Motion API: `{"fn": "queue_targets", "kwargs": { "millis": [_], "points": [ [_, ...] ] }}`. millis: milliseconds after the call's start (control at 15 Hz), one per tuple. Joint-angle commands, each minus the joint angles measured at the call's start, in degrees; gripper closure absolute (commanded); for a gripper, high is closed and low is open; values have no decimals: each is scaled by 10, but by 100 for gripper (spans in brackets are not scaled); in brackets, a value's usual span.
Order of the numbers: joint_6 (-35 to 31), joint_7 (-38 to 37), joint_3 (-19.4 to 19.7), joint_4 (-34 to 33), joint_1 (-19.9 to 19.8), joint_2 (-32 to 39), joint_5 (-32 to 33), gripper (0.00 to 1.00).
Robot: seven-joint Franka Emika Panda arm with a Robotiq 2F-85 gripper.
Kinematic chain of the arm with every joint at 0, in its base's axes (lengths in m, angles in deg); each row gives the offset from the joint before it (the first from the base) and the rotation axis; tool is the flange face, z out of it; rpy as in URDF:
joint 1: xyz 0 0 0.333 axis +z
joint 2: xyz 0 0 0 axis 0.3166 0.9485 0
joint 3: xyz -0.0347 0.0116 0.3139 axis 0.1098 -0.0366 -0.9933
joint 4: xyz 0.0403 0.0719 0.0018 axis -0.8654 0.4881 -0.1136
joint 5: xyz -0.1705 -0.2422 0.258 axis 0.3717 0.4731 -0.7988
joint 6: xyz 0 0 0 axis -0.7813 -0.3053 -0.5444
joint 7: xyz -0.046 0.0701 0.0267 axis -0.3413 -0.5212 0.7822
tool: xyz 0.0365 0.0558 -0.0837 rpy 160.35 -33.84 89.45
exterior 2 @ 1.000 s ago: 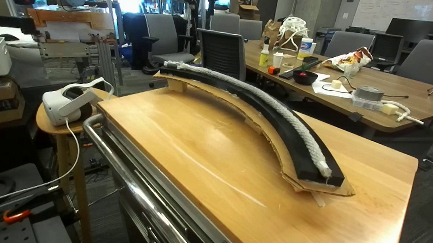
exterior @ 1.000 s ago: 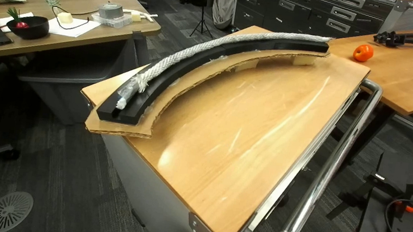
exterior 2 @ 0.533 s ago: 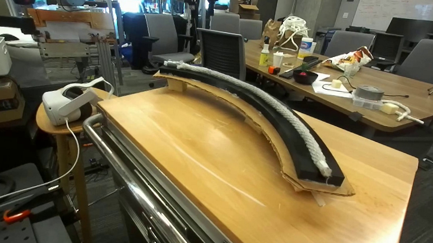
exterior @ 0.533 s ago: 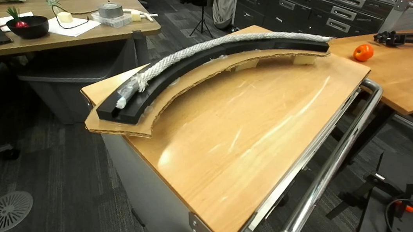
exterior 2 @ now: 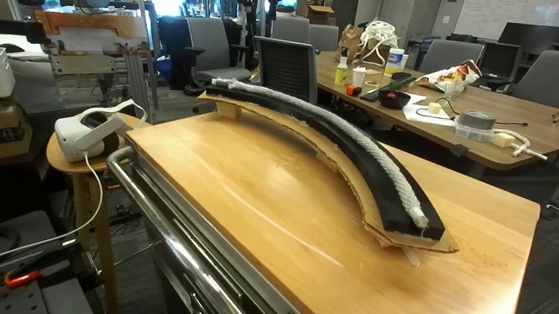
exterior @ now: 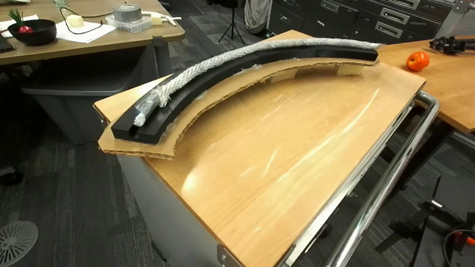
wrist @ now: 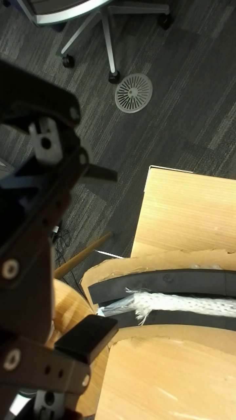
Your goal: Put the rope along the center of the black object
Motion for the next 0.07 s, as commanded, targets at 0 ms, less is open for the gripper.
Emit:
{"fn": "queue_targets", "kwargs": {
  "millis": [0],
  "points": [
    [0, 0, 0, 0, 0, 0, 0, 0]
  ]
}}
